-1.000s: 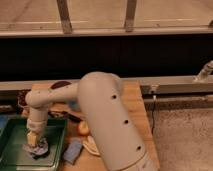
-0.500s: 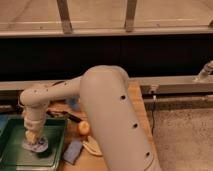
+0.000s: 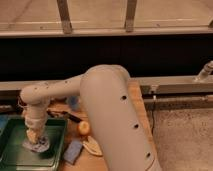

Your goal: Wipe tray with towel

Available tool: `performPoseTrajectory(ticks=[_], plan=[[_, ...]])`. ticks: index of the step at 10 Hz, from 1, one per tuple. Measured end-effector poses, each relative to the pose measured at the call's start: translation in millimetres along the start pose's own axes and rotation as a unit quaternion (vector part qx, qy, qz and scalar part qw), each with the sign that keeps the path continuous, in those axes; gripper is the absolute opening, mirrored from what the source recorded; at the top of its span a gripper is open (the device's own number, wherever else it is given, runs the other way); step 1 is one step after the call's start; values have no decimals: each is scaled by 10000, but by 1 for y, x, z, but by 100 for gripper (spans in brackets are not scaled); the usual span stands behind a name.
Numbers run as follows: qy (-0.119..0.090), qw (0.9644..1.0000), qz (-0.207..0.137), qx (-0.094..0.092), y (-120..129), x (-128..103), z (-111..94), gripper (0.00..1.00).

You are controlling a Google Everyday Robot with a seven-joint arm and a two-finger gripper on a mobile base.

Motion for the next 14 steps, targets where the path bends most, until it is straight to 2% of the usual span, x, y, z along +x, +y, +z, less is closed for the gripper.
performPoseTrajectory(ticks=[2,4,6,7,9,11,13,14], plan=[[56,9997,237,-29,-24,11,23,0],[90,9994,333,14,-44,16,32,0],[142,9995,274,120,-45,12,27,0],[184,9993,256,198,-42,8,17,0],[260,9991,188,293,-36,-5,-6,0],[307,9990,-6,312,-38,-25,-14,0],[414,9983,-307,282,-48,-59,-4,0],[444,9975,-441,326,-54,-71,5,0]])
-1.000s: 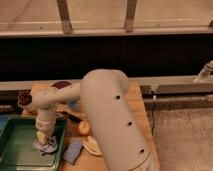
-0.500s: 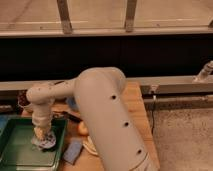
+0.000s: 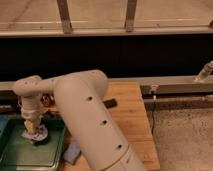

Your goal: Wipe tray with towel

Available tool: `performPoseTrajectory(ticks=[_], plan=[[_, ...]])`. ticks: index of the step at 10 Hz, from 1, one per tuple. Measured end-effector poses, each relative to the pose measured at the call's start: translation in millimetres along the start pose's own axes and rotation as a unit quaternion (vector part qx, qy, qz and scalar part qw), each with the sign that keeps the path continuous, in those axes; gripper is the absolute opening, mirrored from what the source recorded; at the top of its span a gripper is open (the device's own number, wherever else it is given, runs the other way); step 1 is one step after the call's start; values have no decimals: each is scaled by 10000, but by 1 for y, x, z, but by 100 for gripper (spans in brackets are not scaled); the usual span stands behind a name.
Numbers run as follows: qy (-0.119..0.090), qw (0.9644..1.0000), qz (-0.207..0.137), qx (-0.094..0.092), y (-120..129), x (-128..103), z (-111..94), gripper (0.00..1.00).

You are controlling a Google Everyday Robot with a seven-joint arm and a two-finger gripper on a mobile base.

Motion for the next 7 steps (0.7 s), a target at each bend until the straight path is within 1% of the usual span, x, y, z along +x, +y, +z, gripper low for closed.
performPoseTrajectory(ticks=[1,2,3,4,5,7], plan=[[13,9999,-145,75,-7,-10,7,0],[7,9997,-244,91,-8,-14,9,0],[20,9995,-306,81,-4,-13,9,0],[16,9993,-360,66,6,-11,9,0],[38,9992,-390,51,28,-6,13,0],[37,9992,-394,64,63,7,12,0]])
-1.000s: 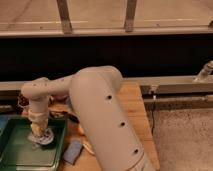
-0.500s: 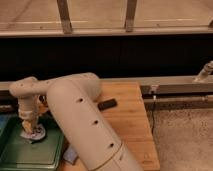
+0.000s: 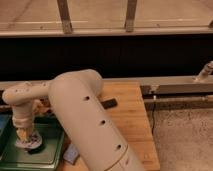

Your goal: Wipe tray with towel

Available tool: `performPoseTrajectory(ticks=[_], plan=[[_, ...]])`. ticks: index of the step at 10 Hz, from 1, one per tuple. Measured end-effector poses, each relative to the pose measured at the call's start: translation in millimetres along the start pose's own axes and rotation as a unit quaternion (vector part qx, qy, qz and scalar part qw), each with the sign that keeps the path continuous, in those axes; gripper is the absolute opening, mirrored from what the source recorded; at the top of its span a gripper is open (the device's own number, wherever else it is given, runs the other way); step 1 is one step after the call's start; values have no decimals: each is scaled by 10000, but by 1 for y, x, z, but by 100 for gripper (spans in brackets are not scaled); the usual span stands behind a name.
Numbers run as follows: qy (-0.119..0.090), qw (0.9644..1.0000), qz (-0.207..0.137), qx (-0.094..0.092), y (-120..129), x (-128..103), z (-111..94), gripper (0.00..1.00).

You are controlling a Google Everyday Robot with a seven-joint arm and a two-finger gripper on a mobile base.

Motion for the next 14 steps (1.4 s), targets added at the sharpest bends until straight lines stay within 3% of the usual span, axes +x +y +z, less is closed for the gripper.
performPoseTrajectory(ticks=[2,4,6,8,11,14], plan=[[-31,10000,25,-91,36,11,7,0],[-31,9996,241,-145,44,28,17,0],[-77,9983,556,-135,38,50,15,0],[-105,9961,872,-59,15,75,1,0],[-51,9931,1169,20,-41,103,-27,0],[14,9941,1086,57,-74,90,-42,0]])
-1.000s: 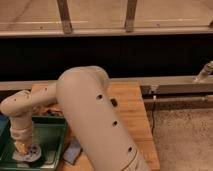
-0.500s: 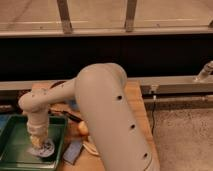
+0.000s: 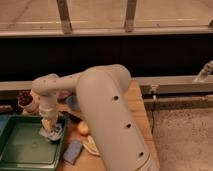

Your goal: Wipe tray with towel

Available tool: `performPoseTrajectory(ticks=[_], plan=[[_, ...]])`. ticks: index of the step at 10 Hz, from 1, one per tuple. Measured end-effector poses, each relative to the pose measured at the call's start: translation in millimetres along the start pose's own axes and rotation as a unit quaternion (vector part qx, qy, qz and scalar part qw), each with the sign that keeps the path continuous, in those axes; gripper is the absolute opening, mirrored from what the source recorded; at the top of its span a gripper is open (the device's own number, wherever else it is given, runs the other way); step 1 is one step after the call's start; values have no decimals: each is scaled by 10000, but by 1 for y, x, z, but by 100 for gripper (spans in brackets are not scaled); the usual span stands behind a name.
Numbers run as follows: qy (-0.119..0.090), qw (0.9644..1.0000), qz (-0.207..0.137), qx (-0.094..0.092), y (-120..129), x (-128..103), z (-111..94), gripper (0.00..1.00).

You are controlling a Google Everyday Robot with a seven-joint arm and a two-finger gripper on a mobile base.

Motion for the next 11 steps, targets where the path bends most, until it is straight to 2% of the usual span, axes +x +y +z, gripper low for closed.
performPoseTrajectory(ticks=[3,5,7,8,9,11], plan=[[99,9993,-358,-18,11,-31,5,0],[170,9973,-703,-105,38,-57,21,0],[191,9937,-1082,-231,80,-81,44,0],[169,9923,-1190,-307,102,-86,57,0],[127,9919,-1217,-341,112,-86,64,0],[18,9940,-1043,-329,133,-68,69,0]])
